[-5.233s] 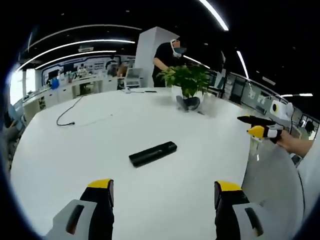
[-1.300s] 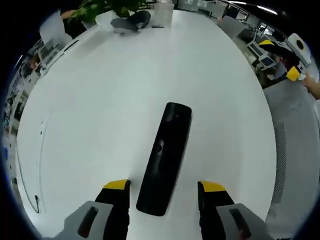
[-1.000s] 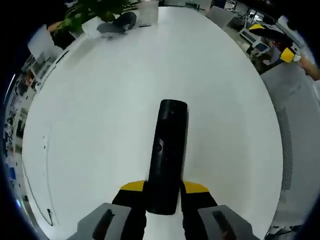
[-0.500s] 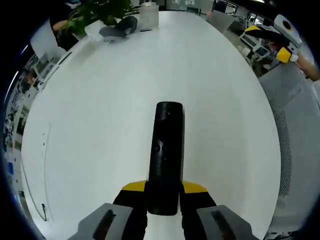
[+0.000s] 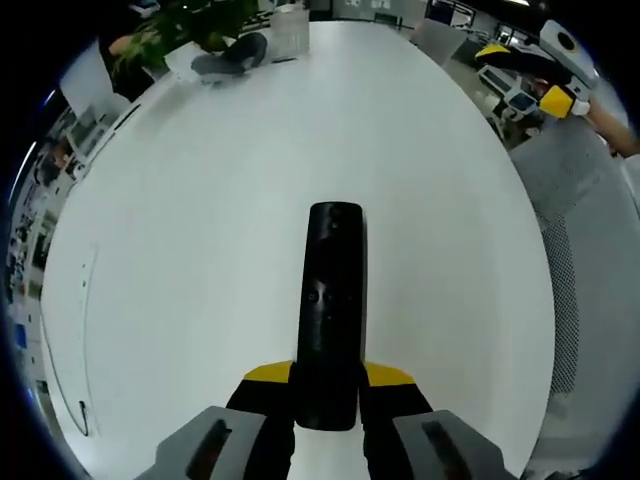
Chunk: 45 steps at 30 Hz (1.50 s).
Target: Press the specified remote control buttons in sequence, fully releasing each button before pressing the next.
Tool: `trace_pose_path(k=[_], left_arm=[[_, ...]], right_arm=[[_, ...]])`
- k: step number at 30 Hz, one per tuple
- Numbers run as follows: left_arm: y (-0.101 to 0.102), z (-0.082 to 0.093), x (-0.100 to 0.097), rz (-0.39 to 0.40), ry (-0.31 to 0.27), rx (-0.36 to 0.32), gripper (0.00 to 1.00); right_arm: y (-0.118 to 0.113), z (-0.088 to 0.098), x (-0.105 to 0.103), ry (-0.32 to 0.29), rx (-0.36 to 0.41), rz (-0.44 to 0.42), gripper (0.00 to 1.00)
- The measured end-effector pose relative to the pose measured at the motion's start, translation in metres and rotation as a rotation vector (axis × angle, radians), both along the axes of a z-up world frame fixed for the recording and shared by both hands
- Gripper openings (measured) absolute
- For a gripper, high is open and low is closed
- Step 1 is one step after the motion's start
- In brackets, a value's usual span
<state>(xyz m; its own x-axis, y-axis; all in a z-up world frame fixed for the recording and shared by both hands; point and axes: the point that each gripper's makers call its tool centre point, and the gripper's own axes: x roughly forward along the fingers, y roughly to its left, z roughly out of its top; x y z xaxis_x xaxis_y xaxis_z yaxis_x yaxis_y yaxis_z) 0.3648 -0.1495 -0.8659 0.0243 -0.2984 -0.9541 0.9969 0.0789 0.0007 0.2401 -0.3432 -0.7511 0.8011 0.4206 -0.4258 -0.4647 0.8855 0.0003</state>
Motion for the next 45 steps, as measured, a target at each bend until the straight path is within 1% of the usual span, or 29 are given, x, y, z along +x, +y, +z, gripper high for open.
trace_pose_path(k=[15,20,27,38,45], left_arm=[[0.002,0.0,-0.014,0.04,0.009,-0.03,0.23],[0.002,-0.001,-0.021,0.024,0.009,-0.02,0.23],[0.002,-0.001,-0.025,0.03,0.012,-0.013,0.23],[0.003,-0.001,-0.037,0.025,0.011,-0.012,0.23],[0.004,-0.001,-0.045,0.014,0.013,-0.006,0.23]], right_arm=[[0.0,-0.001,-0.001,-0.001,-0.007,0.003,0.42],[0.0,-0.001,0.0,0.0,-0.008,0.002,0.41],[0.0,-0.002,0.0,0.003,-0.014,0.005,0.41],[0.001,-0.003,0.0,0.006,-0.023,0.012,0.41],[0.002,-0.005,0.0,0.009,-0.044,0.021,0.41]])
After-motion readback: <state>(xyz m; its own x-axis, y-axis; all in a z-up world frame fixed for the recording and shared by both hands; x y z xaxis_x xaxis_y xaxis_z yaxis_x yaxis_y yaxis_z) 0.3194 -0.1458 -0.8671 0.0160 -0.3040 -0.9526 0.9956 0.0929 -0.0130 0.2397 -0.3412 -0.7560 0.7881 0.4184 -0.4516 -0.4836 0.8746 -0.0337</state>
